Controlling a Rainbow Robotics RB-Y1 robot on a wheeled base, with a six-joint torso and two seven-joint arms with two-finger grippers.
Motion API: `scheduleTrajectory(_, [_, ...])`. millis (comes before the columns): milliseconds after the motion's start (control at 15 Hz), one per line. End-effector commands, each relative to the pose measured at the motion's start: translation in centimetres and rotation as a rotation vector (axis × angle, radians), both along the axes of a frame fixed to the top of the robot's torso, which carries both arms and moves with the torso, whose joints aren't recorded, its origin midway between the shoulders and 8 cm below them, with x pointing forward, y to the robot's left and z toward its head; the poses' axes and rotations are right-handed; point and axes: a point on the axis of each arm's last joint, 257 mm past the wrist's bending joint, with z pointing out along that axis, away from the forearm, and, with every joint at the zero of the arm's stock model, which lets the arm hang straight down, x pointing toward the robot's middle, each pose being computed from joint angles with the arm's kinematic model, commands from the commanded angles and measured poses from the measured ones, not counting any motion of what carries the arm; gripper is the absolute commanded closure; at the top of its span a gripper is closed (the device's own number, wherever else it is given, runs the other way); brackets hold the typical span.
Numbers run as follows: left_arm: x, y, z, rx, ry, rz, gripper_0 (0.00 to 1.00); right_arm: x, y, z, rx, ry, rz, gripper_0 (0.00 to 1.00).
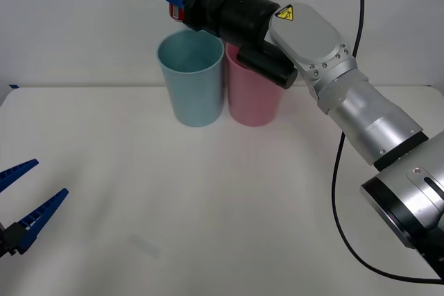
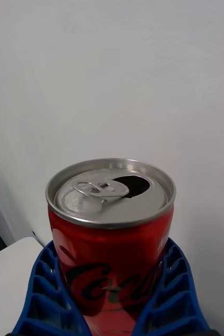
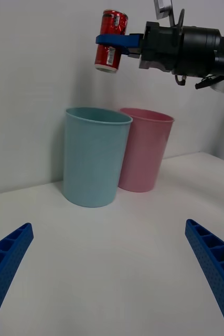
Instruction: Grasp the object on the table and drop it into the matching bin: aluminum can to the light blue bin, PET bottle to the pink bin.
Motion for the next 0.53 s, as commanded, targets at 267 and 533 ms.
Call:
scheduleTrajectory(267, [0.00, 0.00, 0.00, 0.000, 0.000, 0.000, 0.00, 0.40, -0.43, 0.33, 0.005, -0.014, -0.023, 0.00])
scheduleTrajectory(533, [0.00, 0.00, 0.00, 0.000, 0.000, 0.000, 0.00, 0.41, -0.43, 0.32, 0.001, -0.018, -0.024, 0.00])
